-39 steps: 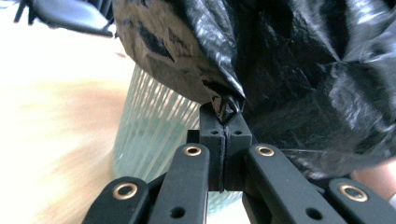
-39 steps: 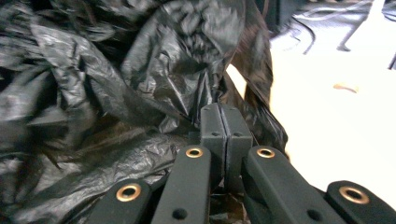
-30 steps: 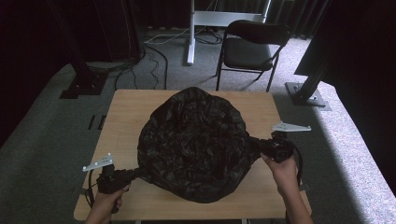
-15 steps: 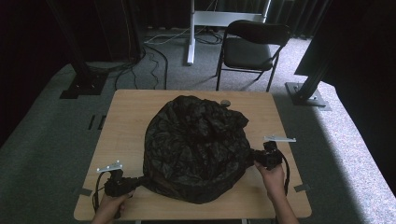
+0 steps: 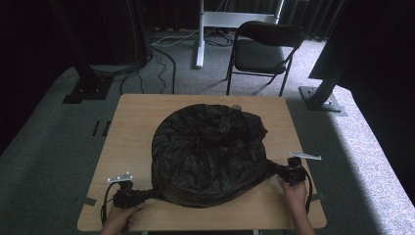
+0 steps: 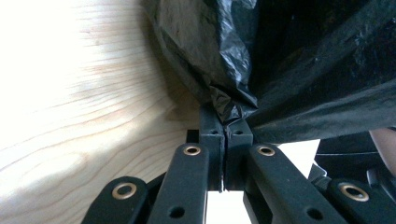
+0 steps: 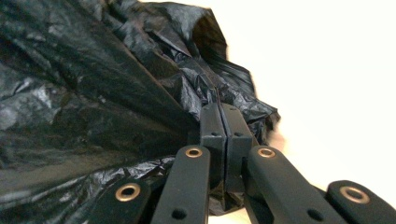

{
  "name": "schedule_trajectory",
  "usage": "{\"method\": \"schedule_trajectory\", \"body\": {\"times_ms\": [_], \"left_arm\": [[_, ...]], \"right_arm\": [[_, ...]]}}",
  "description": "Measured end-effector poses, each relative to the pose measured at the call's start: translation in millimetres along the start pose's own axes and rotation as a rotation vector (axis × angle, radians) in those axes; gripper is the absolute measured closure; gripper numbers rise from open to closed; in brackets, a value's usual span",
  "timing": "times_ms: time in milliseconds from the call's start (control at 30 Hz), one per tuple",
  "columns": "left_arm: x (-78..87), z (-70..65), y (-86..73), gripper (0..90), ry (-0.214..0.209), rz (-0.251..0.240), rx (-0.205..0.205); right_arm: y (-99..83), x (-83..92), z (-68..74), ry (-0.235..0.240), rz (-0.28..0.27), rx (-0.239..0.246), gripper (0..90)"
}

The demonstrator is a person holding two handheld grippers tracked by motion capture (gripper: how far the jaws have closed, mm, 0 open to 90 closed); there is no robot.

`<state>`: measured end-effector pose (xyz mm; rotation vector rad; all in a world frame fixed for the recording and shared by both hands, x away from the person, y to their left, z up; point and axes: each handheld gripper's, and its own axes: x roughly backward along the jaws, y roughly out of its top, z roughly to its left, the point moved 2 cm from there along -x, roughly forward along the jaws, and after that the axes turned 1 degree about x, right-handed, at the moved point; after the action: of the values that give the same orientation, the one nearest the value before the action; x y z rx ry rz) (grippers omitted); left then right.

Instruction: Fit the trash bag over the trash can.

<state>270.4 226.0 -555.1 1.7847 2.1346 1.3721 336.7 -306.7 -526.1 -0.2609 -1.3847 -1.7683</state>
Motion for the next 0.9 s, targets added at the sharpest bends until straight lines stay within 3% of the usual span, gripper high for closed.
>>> {"method": "schedule_trajectory", "body": {"times_ms": [233,300,600,633,700,767,833,867,900], "left_arm": [[-20.7,-10.5,5.9,88.8,-0.026,0.03,-0.028],[-29.3,-14.6,8.6,88.7,-0.038,0.04,-0.045],[-39.9,-21.8,11.9,87.3,-0.049,0.042,-0.059],[-38.7,-21.5,11.8,86.6,-0.039,0.039,-0.063],[-34.2,-20.1,11.2,82.3,-0.022,0.027,-0.055],[-27.9,-19.0,9.6,74.2,-0.035,0.014,-0.06],[-21.9,-21.3,6.5,52.8,-0.003,0.011,-0.09],[-19.4,-22.6,4.8,52.8,0.019,0.021,-0.109],[-14.7,-24.7,1.0,41.3,0.061,0.022,-0.138]], "right_arm": [[-12.4,15.2,-26.6,-0.058,-0.02,-0.049,89.1],[-15.3,25.4,-39.1,-0.069,-0.047,-0.085,89.1],[-23.0,39.8,-56.2,-0.107,-0.074,-0.106,88.5],[-23.2,40.3,-55.9,-0.105,-0.075,-0.101,85.0],[-22.3,41.1,-52.6,-0.112,-0.065,-0.077,61.8],[-20.8,43.1,-48.0,-0.09,-0.081,-0.056,44.4],[-17.9,46.5,-40.7,-0.05,-0.084,-0.005,27.4],[-17.9,46.5,-40.7,-0.05,-0.084,-0.005,27.4],[-17.1,49.1,-36.4,-0.022,-0.059,0.068,13.6]]}}
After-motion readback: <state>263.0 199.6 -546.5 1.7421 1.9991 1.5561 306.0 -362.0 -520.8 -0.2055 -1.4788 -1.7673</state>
